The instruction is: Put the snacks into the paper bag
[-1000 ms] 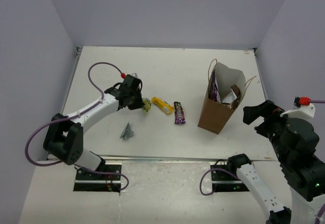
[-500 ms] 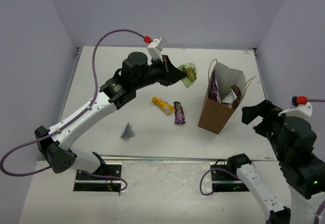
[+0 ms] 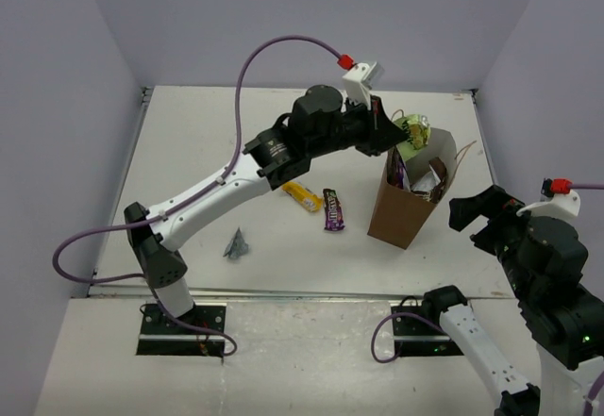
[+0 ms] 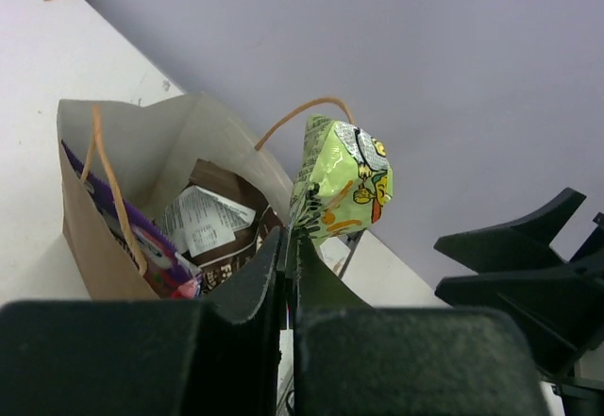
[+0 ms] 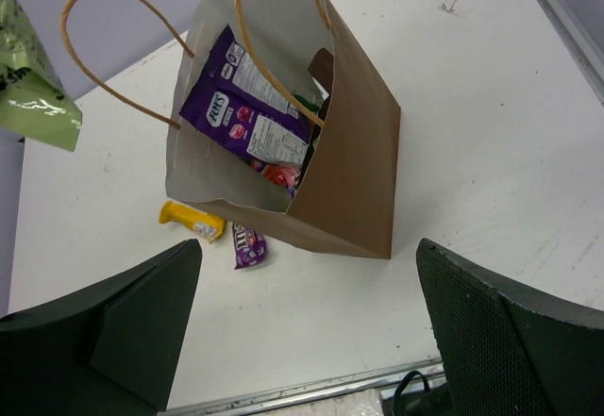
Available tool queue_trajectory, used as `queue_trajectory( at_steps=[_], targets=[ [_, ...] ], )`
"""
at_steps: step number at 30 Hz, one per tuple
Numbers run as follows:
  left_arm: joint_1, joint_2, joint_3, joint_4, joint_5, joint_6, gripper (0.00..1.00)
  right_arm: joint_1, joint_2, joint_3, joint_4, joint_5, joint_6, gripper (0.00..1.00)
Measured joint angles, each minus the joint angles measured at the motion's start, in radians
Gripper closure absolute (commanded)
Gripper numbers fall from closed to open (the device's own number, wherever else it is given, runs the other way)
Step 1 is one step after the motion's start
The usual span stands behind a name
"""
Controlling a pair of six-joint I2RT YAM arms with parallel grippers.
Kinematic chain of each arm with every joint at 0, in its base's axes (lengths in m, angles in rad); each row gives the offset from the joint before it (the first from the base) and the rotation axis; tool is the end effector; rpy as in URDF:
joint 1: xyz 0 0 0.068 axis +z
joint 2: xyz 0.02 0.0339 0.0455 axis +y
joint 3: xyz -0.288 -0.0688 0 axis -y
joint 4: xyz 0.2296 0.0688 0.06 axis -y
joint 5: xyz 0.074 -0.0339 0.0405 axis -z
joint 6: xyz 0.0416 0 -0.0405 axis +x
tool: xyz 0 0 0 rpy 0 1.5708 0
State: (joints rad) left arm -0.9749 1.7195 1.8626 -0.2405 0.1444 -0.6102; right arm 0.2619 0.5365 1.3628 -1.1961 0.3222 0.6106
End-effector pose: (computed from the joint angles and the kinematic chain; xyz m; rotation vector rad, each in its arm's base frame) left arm 0.2173 -0.3311 0.4793 0.4527 1.7888 -1.2829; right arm -0.0065 -0.0154 0.4292 0.5431 1.8523 0.2726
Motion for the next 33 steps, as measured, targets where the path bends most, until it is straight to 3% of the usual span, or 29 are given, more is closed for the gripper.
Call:
queue_trajectory(
  at_steps=[5,7,8,10,11,14,25,29,33],
  targets=[
    [-0.002,0.101,0.126,-0.023,0.005,0.006,0.99,0.000,0.002,0.006,-0.001,0.000,0.000,0.01],
    [-0.002,0.130,0.162,-0.040,0.000,0.010,0.89,0.000,0.006,0.018,0.000,0.000,0.000,0.01],
    [-0.002,0.144,0.180,-0.051,-0.008,0.013,0.70,0.000,0.008,0.023,0.000,0.000,0.000,0.01],
    [-0.002,0.162,0.201,-0.068,-0.023,0.024,0.44,0.000,0.012,0.033,0.000,0.000,-0.001,0.01],
    [-0.002,0.165,0.203,-0.074,-0.030,0.028,0.23,0.000,0.014,0.038,0.000,0.000,-0.001,0.01],
    [0.003,0.166,0.204,-0.091,-0.048,0.027,0.01,0.000,0.021,0.051,0.000,0.001,-0.001,0.01],
    [0.064,0.063,0.088,-0.087,-0.079,0.030,0.00,0.000,0.026,0.058,0.000,0.001,-0.001,0.01],
    [0.114,-0.088,-0.022,-0.103,-0.100,0.023,0.00,0.000,0.026,0.058,0.000,0.000,-0.001,0.01],
    [0.237,-0.297,-0.194,-0.127,-0.112,-0.018,0.00,0.002,0.026,0.058,0.000,-0.002,-0.001,0.01]
  ],
)
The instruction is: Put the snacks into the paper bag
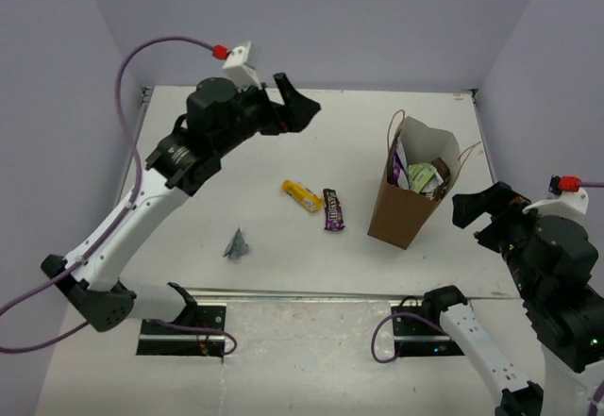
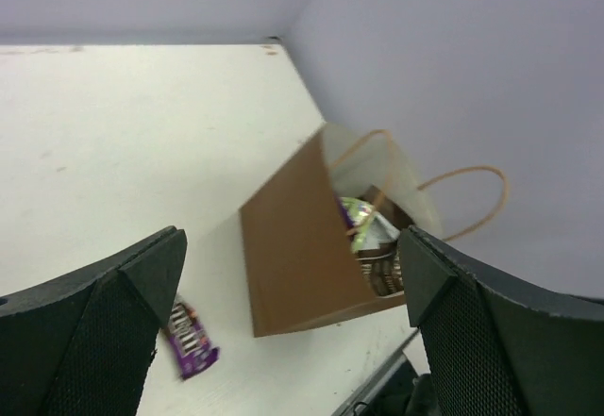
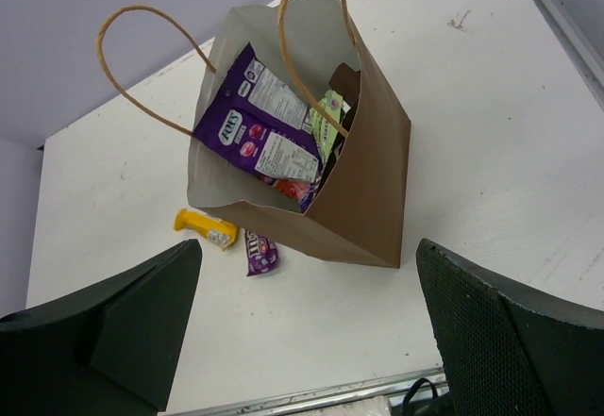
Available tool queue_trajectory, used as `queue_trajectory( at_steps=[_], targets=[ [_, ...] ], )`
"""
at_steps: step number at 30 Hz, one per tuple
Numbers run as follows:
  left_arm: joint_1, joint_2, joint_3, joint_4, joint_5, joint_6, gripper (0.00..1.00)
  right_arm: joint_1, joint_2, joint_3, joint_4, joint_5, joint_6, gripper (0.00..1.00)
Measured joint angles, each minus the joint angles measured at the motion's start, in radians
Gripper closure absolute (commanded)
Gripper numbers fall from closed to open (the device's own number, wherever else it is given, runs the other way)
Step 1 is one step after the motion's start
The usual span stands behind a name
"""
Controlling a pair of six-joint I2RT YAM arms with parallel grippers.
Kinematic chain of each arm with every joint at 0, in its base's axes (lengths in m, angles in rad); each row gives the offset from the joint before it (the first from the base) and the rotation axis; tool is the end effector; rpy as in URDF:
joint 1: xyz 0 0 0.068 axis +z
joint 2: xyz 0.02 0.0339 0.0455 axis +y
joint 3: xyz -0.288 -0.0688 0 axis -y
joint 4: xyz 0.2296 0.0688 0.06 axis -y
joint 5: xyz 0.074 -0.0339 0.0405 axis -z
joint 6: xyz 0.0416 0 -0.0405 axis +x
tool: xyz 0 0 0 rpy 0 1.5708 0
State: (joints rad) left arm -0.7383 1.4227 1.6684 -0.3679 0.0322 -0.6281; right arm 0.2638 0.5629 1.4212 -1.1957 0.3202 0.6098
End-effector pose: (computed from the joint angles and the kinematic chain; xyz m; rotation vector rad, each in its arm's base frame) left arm 0.2212 -0.2031 0.4983 0.1252 1.8020 -1.0313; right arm -0.0080 -0.0157 0.4426 0.5381 1.8231 0.2901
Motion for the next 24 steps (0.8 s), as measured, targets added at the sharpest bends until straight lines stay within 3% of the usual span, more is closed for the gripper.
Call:
queue_trajectory(
  at_steps=[4,10,18,24],
  targets=[
    [0.099,-0.193,-0.179,-0.113,-0.114,-0.050,0.00,0.003,0.000,0.000,0.000,-0.003,0.000,0.01],
    [0.101,-0.355,-0.419,-0.312,-0.245,-0.087,0.00,0.004,0.000,0.000,0.000,-0.024,0.000,0.01],
    [0.101,-0.511,-0.684,-0.433,-0.264,-0.133,0.00,0.005,0.000,-0.007,0.000,-0.051,0.005,0.01],
    [0.101,-0.520,-0.822,-0.473,-0.251,-0.177,0.00,0.008,0.000,-0.035,-0.001,-0.071,0.011,0.01]
  ],
)
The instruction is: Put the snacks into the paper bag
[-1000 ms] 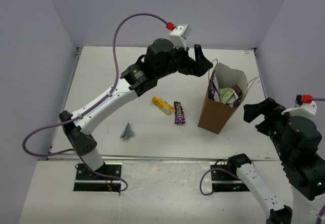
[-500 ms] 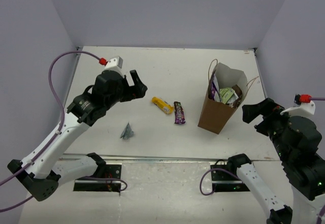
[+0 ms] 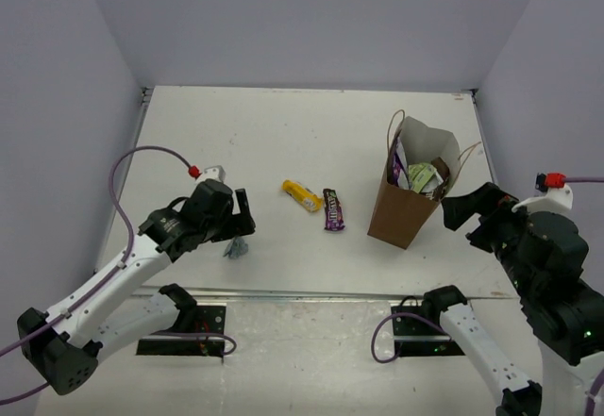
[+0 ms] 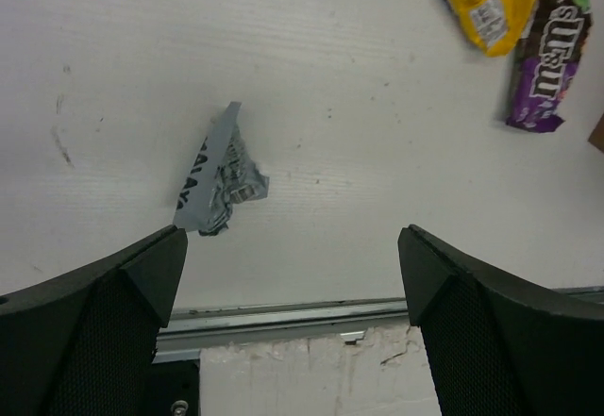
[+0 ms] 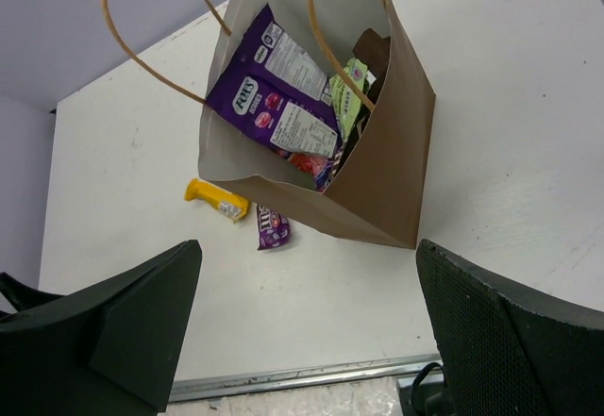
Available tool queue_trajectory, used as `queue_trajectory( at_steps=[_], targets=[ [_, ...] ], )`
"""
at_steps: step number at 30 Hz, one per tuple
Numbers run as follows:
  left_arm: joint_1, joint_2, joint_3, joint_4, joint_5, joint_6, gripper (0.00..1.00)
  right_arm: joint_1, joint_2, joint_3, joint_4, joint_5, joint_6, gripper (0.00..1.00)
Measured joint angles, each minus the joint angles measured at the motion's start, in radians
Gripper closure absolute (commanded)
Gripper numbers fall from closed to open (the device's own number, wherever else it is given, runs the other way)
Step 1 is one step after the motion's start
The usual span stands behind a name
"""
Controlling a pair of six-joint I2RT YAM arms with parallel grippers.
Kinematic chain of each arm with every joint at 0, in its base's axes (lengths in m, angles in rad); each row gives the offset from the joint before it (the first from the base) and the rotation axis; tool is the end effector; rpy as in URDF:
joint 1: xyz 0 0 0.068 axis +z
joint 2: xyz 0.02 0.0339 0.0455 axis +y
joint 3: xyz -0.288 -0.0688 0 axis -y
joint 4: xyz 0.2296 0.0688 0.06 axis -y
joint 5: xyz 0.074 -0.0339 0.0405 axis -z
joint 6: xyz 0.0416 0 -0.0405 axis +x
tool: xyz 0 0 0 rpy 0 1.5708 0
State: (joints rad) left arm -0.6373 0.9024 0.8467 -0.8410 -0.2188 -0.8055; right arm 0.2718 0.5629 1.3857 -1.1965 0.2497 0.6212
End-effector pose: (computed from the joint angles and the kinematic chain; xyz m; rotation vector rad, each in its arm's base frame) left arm 0.1224 -0.0794 0.2971 -0.3024 2.4551 -0.3682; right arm -0.0020 -0.0112 0.4346 0.5011 1.8830 0.3520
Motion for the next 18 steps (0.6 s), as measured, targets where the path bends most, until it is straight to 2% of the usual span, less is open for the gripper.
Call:
queue_trajectory(
  at_steps=[10,18],
  targets=[
    [0.000,0.006,-0.114,-0.005,-0.039,-0.046,0.00,0.013,0.000,-0.013,0.001,-0.008,0.004,0.01],
    [0.000,0.114,-0.165,0.068,-0.059,-0.060,0.00,0.030,-0.004,-0.031,0.001,-0.005,0.004,0.01]
  ],
)
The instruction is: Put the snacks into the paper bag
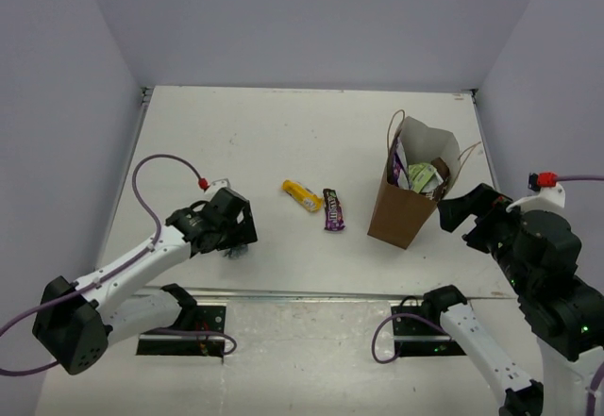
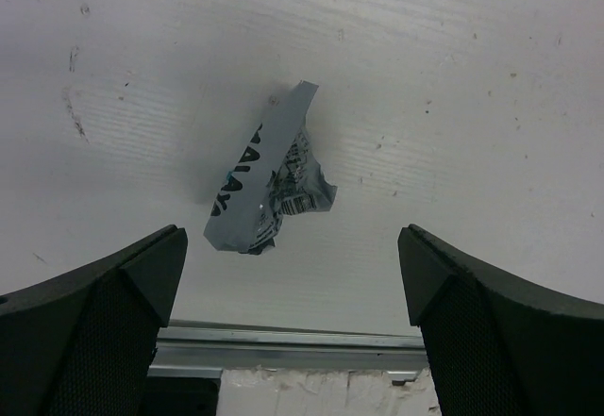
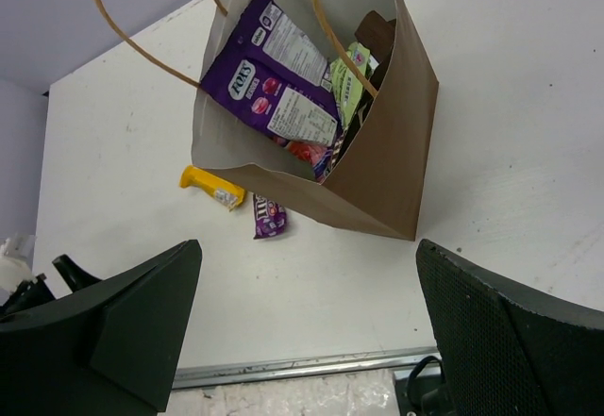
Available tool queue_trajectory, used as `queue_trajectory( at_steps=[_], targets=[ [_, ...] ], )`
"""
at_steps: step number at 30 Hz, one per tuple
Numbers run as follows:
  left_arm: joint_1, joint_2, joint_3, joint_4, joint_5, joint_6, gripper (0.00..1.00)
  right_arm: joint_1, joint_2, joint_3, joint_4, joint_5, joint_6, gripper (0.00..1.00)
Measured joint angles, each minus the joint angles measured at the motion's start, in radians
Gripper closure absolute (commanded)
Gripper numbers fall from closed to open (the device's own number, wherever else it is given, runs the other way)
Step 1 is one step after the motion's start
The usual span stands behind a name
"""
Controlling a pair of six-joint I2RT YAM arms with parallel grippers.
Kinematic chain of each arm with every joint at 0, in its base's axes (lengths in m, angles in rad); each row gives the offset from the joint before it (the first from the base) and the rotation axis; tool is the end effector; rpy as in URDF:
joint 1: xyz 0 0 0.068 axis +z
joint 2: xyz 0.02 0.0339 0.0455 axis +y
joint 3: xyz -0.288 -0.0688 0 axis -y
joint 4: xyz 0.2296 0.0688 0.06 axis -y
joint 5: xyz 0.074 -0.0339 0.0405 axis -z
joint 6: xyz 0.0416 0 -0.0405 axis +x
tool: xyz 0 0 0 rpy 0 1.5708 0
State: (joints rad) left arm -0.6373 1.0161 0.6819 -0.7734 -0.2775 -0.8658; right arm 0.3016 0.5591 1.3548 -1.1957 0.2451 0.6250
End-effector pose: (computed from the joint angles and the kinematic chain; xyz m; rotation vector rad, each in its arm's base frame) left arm 0.1320 -0.0836 0.2377 -0.3835 2.5869 -0.1542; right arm 0.0020 -0.0099 0.4277 0.4758 1.9181 0.3665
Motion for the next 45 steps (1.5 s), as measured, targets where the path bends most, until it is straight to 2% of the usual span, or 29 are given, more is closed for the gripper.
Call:
queue_trajectory(
  at_steps=[8,15,17,20,21,24,31,35,41,45],
  targets=[
    [0.000,0.138,-0.002,0.059,-0.005,-0.025,0.00,0.018,-0.006,-0.002,0.000,0.010,0.000,0.01],
    [0.000,0.175,-0.016,0.063,-0.015,-0.048,0.08,0.021,-0.008,-0.003,0.000,0.026,0.000,0.01],
    [0.000,0.177,-0.026,0.068,-0.015,-0.053,0.14,0.021,-0.013,-0.005,0.000,0.026,0.000,0.01],
    [0.000,0.187,-0.039,0.077,-0.014,-0.061,0.47,0.023,-0.022,-0.011,0.001,0.026,0.000,0.01],
    [0.000,0.190,-0.042,0.078,-0.014,-0.068,0.72,0.024,-0.024,-0.015,0.000,0.026,0.000,0.01],
    [0.000,0.195,-0.056,0.097,-0.006,-0.074,1.00,0.024,-0.026,-0.020,0.000,0.026,0.000,0.01],
    [0.000,0.193,-0.042,0.149,0.074,-0.068,1.00,0.026,-0.030,-0.022,0.000,0.026,0.000,0.01],
    [0.000,0.192,0.052,0.206,0.174,-0.035,1.00,0.028,-0.036,-0.023,0.000,0.026,0.000,0.01],
    [-0.017,0.253,0.323,0.380,0.409,0.015,1.00,0.028,-0.037,-0.023,0.000,0.026,0.001,0.01],
    [-0.113,0.393,0.615,0.424,0.494,0.072,1.00,0.028,-0.039,-0.023,0.000,0.026,0.004,0.01]
  ],
)
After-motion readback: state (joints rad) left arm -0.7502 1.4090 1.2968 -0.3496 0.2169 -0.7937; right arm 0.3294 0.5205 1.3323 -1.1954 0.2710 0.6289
